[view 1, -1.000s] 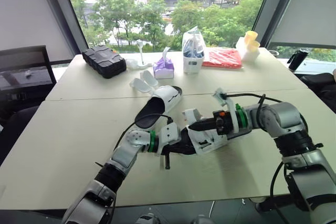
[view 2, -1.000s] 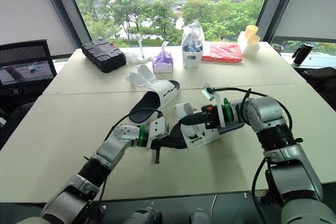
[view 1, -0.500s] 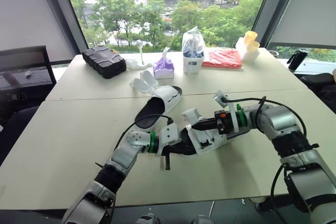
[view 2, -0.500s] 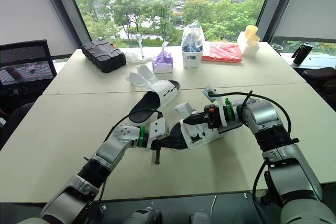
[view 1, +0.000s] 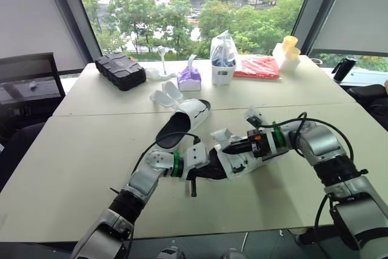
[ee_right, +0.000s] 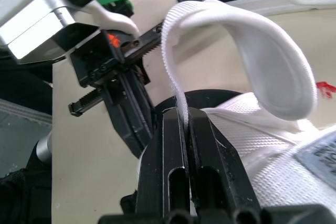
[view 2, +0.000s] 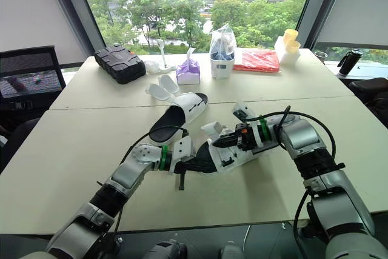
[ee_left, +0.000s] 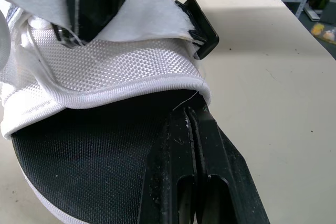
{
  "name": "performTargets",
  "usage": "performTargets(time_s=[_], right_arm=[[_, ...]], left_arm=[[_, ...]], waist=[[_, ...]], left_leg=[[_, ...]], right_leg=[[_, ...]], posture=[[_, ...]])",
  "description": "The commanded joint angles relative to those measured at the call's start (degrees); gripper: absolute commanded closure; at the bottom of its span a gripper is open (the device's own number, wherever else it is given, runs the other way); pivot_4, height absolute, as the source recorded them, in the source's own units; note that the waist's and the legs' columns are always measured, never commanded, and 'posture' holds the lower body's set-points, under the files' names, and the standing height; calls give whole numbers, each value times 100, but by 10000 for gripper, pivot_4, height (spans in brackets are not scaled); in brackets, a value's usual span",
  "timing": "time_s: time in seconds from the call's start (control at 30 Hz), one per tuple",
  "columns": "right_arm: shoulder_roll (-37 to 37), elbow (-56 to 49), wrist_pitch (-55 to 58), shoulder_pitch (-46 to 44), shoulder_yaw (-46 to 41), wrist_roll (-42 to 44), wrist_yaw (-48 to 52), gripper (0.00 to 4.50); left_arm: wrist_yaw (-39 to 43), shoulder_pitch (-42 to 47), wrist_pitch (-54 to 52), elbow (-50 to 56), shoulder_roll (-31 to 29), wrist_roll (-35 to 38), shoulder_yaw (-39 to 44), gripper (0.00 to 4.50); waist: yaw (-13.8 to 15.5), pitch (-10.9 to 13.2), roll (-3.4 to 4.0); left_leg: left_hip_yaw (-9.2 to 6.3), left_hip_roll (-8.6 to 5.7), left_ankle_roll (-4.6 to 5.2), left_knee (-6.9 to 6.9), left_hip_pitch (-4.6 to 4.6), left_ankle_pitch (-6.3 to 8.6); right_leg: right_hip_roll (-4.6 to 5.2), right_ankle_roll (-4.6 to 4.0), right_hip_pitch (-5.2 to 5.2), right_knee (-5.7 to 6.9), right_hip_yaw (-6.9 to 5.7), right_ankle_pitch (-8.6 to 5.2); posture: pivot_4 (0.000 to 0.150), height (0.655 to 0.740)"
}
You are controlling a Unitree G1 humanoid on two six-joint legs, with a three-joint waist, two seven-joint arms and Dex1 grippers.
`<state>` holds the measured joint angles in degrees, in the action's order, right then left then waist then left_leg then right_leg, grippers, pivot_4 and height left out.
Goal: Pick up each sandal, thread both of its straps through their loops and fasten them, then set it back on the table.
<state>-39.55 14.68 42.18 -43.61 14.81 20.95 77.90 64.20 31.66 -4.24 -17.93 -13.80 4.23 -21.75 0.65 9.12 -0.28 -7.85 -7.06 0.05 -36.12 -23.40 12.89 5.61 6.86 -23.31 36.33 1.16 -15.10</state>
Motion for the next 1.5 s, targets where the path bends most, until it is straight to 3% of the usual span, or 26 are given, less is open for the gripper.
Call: performTargets(time_s=[0.03, 0.7, 0.8, 1.03, 1.07, 1.3, 1.5], right_arm=[[-102, -468, 115, 78, -67, 110, 113, 44444], [-546, -1046, -623, 600, 311, -639, 198, 44444], [-691, -1155, -647, 686, 305, -705, 212, 36379], [-1107, -1993, -145, 840, -113, -299, 160, 3009], [-1210, -2196, -9, 863, -261, -180, 135, 1394], [-1959, -3236, 893, 1333, -1349, 637, -110, 1394], [-2093, -3710, 1417, 2138, -1955, 1176, -466, 1394]], left_arm=[[42, -95, -79, -123, -73, -125, -147, 45000], [69, -61, -45, -173, -51, -127, -160, 45000], [80, -39, -30, -203, -34, -129, -167, 45000], [90, -24, -15, -228, -16, -124, -172, 45000], [91, -28, -14, -228, -15, -122, -173, 45000], [105, -37, 19, -252, -4, -125, -169, 45000], [105, -43, 59, -290, 11, -128, -169, 45000]], waist=[[1, 0, 0], [6, -1, 0], [13, -1, 0], [12, -1, 0], [15, -1, 0], [19, 0, -1], [19, 1, -3]], left_leg=[[0, 0, 0, 0, 0, 0], [0, 0, 0, -1, 2, 0], [0, 0, 0, -2, 2, 0], [0, -1, 0, -7, 2, 0], [0, -1, 0, -7, 2, 0], [0, 1, 0, 0, -2, 1], [3, 1, 1, -3, -2, 1]], right_leg=[[0, 0, 0, 0, 0, 0], [0, 0, 4, 0, -1, 0], [0, 0, 4, 0, -1, 0], [2, 0, 9, -1, -2, 0], [2, 0, 9, -1, -2, 0], [3, 0, 3, -4, -2, -1], [6, 0, 6, -5, -1, -1]], posture=[[1500, 7400], [1500, 7400], [1500, 7400], [1500, 7400], [1500, 7400], [1500, 7400], [1500, 7400]])
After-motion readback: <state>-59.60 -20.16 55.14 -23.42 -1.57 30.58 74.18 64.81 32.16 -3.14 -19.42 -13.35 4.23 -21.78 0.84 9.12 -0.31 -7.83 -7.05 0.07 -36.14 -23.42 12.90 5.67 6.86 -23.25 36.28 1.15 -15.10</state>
